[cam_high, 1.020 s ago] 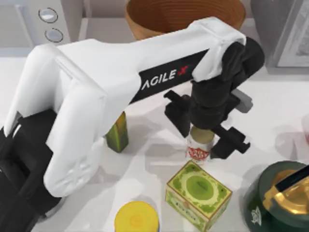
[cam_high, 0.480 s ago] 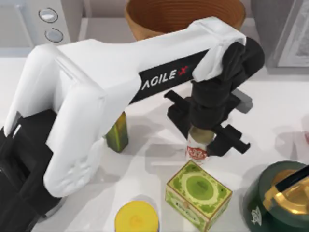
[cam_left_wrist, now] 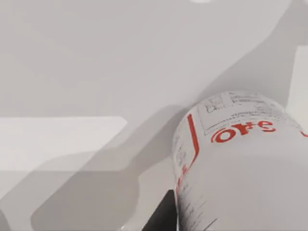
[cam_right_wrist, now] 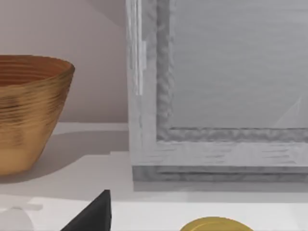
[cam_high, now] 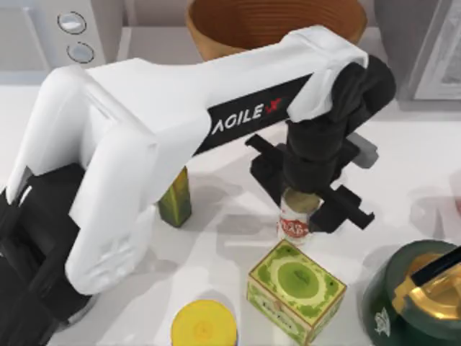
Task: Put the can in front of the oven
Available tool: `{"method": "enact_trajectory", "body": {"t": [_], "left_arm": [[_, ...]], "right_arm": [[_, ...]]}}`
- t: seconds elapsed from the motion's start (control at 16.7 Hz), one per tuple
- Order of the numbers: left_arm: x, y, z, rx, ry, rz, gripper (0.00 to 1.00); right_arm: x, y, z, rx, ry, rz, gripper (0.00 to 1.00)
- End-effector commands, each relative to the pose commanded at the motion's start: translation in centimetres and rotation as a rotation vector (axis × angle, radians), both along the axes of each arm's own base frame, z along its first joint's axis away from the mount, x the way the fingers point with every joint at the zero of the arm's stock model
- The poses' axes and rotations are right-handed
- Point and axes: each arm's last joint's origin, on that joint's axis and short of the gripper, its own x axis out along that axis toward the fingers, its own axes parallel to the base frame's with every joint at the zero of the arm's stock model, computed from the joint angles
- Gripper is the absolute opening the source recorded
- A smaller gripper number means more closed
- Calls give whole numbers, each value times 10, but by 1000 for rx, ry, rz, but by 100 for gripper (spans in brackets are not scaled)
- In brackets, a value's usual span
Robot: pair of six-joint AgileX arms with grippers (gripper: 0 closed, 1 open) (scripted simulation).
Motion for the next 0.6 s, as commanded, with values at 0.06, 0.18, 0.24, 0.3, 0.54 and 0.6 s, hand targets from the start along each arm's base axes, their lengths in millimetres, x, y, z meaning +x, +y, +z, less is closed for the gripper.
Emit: {"method": "enact_trajectory", "body": {"t": [0.06, 0.18, 0.24, 0.3, 0.54, 0.6], "left_arm": [[-2, -5, 3, -10, -18, -7, 0], [-3, -15, 13, -42, -74, -20, 0], [-1, -18, 20, -53, -102, -20, 0], [1, -17, 27, -59, -122, -16, 0], [10, -1, 42, -25, -73, 9, 0], [8, 2, 42, -13, -41, 11, 0]], "right_arm": [[0, 0, 0, 0, 0, 0, 100], [0, 0, 0, 0, 0, 0, 100], [0, 0, 0, 0, 0, 0, 100], [0, 0, 0, 0, 0, 0, 100], [0, 0, 0, 0, 0, 0, 100], [0, 0, 0, 0, 0, 0, 100]]}}
